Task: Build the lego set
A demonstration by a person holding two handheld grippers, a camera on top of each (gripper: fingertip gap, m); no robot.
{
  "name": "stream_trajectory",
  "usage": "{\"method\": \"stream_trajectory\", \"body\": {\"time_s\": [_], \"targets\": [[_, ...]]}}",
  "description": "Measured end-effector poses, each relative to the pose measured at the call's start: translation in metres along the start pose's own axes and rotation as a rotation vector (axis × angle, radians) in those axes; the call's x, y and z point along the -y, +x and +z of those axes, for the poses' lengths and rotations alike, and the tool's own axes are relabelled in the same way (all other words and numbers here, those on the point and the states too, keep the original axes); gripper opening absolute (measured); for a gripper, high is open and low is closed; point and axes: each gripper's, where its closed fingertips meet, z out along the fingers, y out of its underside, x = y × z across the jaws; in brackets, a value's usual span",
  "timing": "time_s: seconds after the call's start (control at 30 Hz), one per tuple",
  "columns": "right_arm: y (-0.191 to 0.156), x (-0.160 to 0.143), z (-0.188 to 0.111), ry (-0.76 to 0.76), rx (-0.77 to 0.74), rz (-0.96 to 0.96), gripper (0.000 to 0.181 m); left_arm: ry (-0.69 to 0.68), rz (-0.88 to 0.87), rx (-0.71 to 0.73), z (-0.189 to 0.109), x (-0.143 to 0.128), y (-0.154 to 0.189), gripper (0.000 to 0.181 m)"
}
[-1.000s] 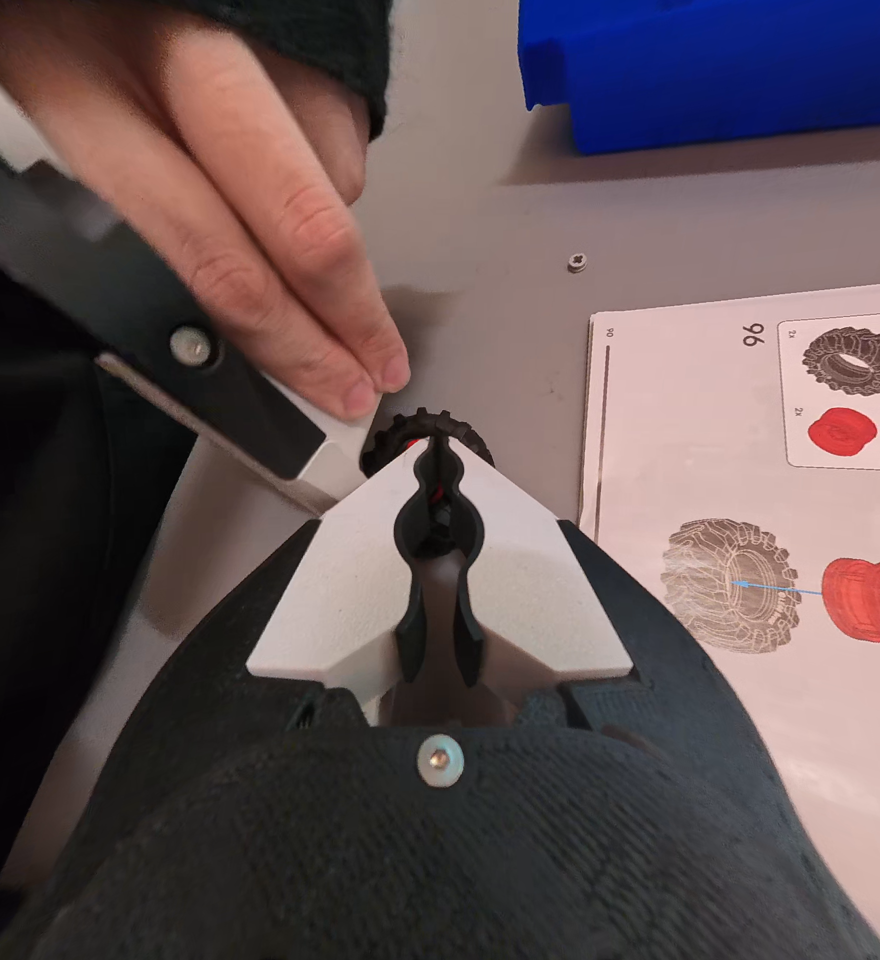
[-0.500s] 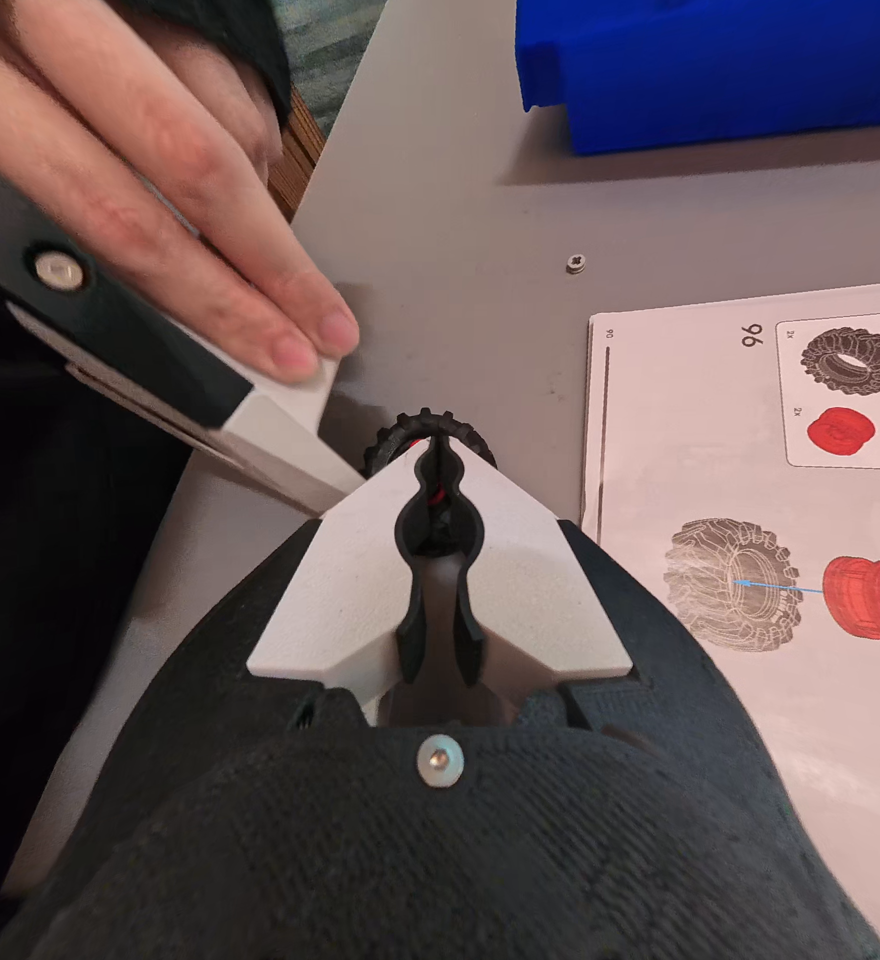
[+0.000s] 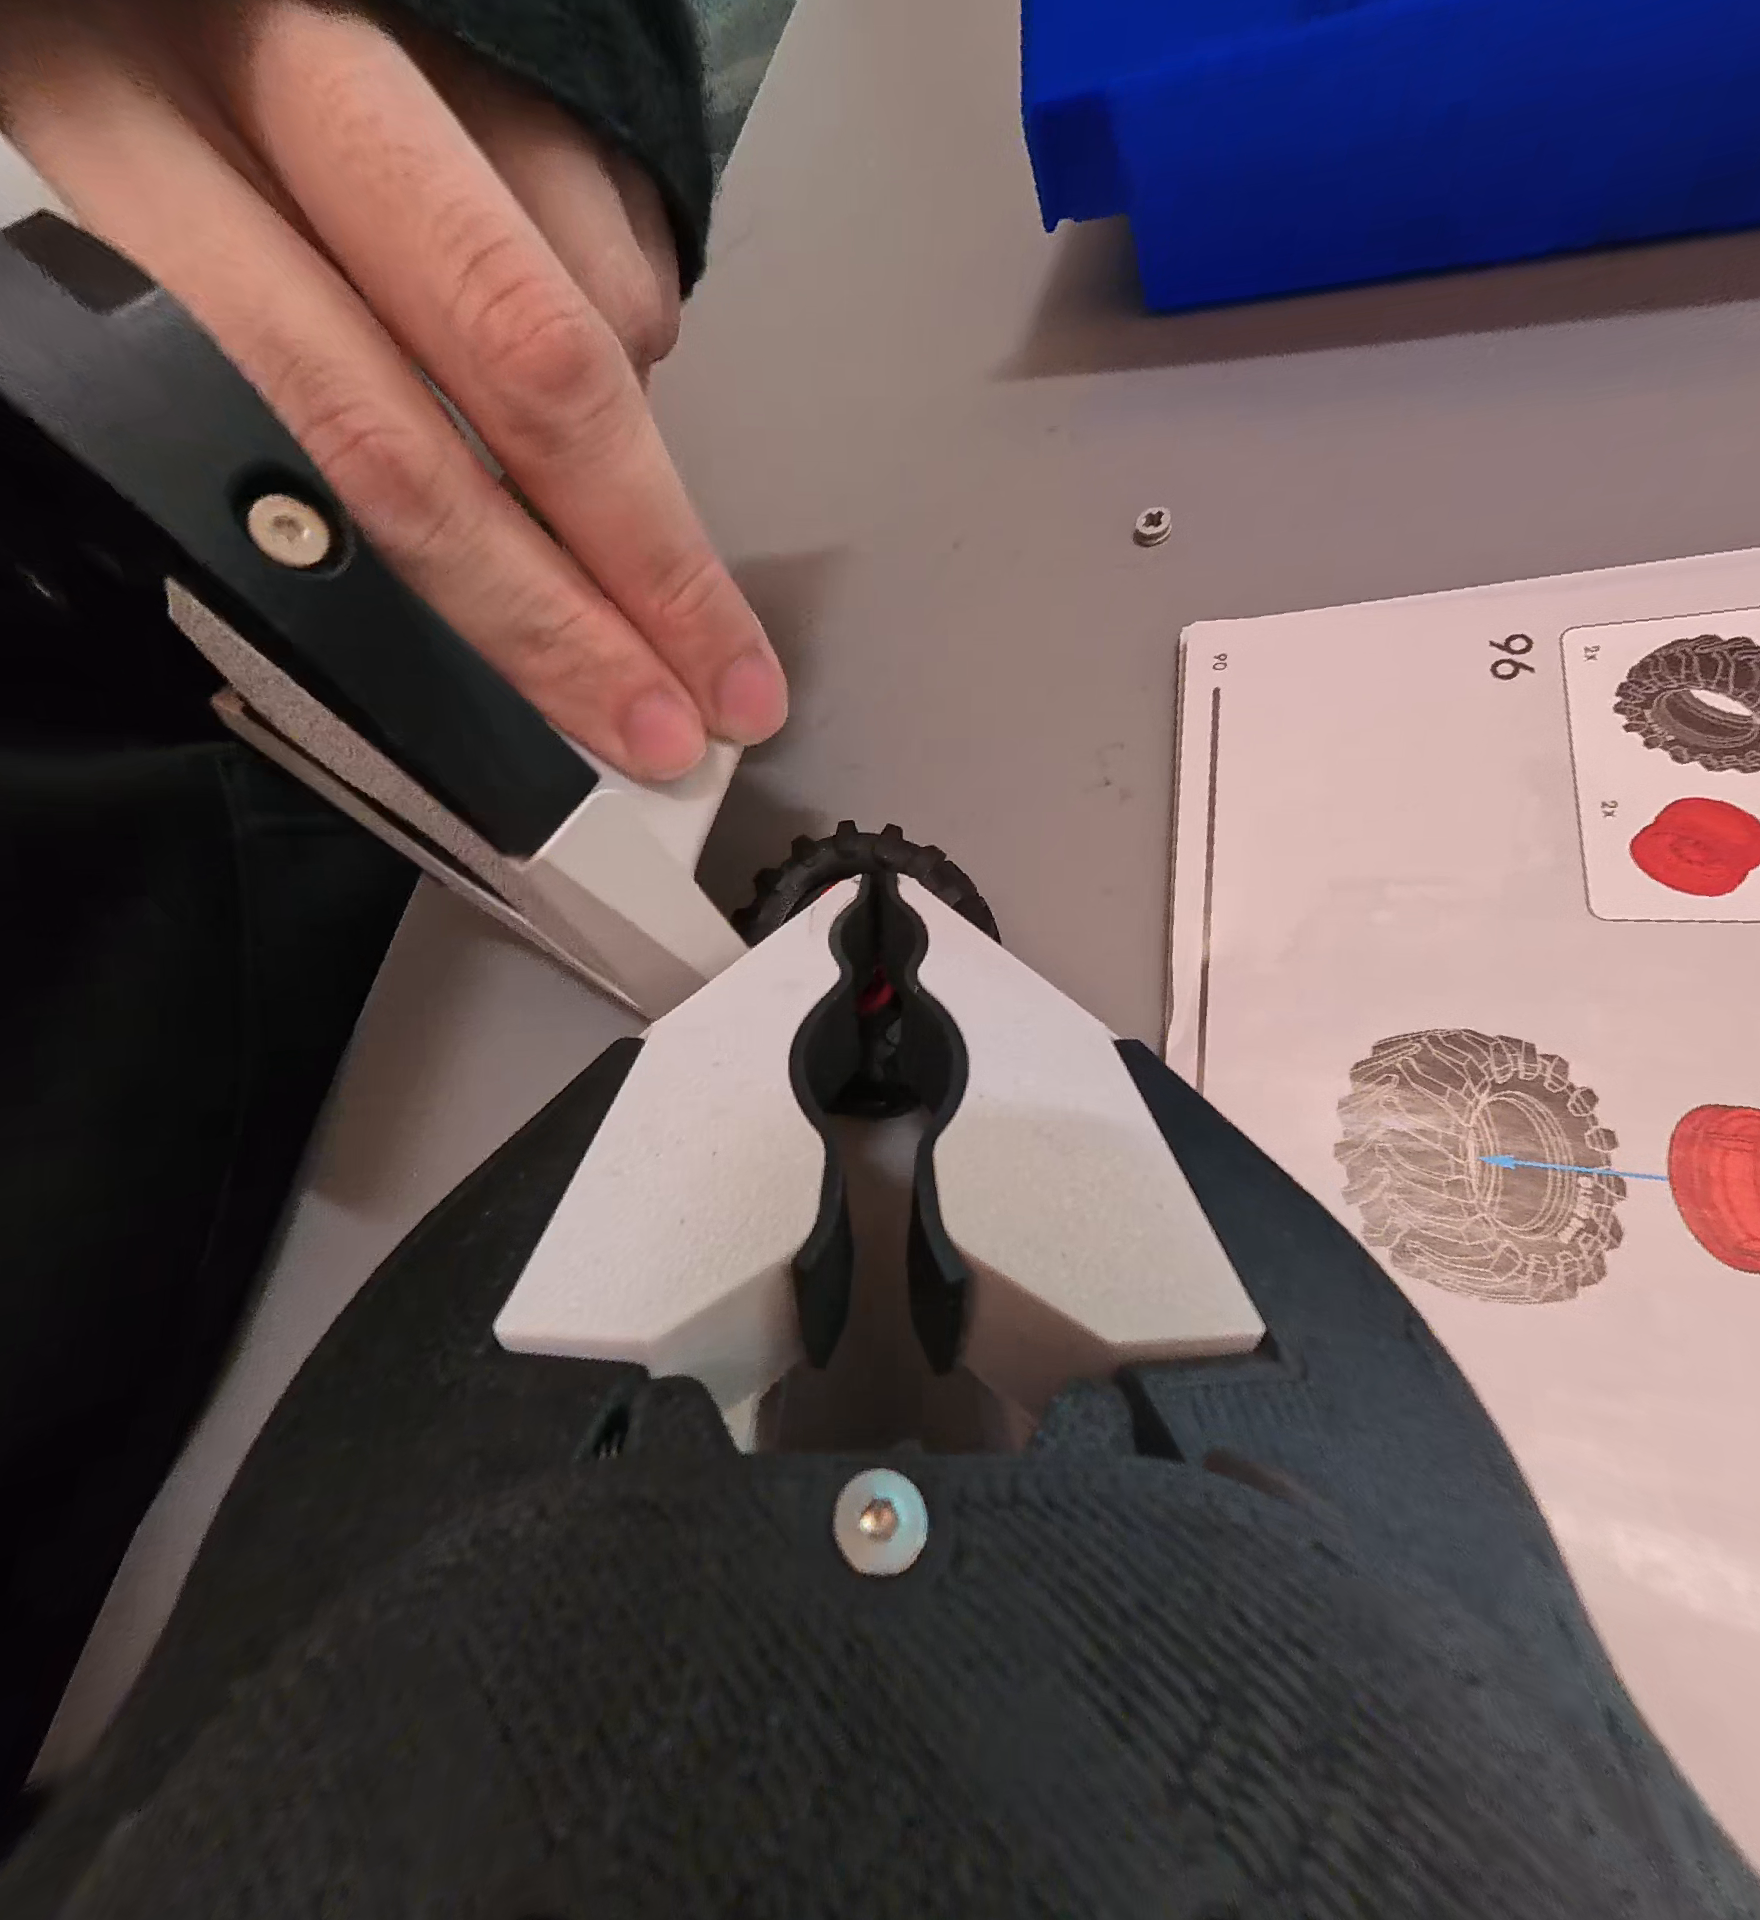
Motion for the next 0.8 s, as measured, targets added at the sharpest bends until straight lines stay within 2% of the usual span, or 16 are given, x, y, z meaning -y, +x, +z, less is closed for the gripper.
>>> {"method": "stream_trajectory", "body": {"time_s": [0.03, 0.2, 0.3, 0.4, 0.47, 0.53, 0.63, 0.7, 0.8], "targets": [[0.0, 0.0, 0.0, 0.002, 0.003, -0.001, 0.0, -0.021, 0.048, -0.007, 0.001, 0.0, 0.0, 0.0], [-0.001, 0.0, 0.0, 0.002, 0.013, 0.001, 0.0, -0.13, 0.185, -0.046, 0.005, 0.001, 0.002, 0.0], [-0.002, 0.0, 0.0, 0.012, 0.024, 0.011, 0.0, -0.126, 0.17, -0.039, 0.008, 0.001, 0.004, 0.0], [-0.002, 0.0, 0.0, -0.01, 0.008, -0.004, 0.0, -0.19, 0.2, 0.0, 0.007, 0.0, 0.004, 0.0], [-0.002, 0.0, 0.001, -0.022, -0.005, -0.004, 0.0, -0.128, 0.107, 0.034, 0.003, 0.0, 0.002, 0.0], [-0.002, 0.001, 0.001, -0.015, -0.003, -0.002, 0.0, -0.101, 0.061, 0.168, -0.003, -0.003, 0.0, 0.0], [0.0, 0.001, -0.002, -0.033, -0.037, -0.022, 0.0, -0.152, 0.173, 0.382, -0.01, -0.014, -0.006, 0.0], [0.005, 0.006, -0.012, -0.012, -0.089, -0.032, 0.0, -0.137, 0.096, 0.473, -0.023, -0.014, -0.015, 0.0], [-0.003, 0.017, -0.035, 0.056, -0.077, -0.047, 0.0, 0.013, -0.133, 0.449, -0.042, -0.007, -0.019, 0.0]]}}
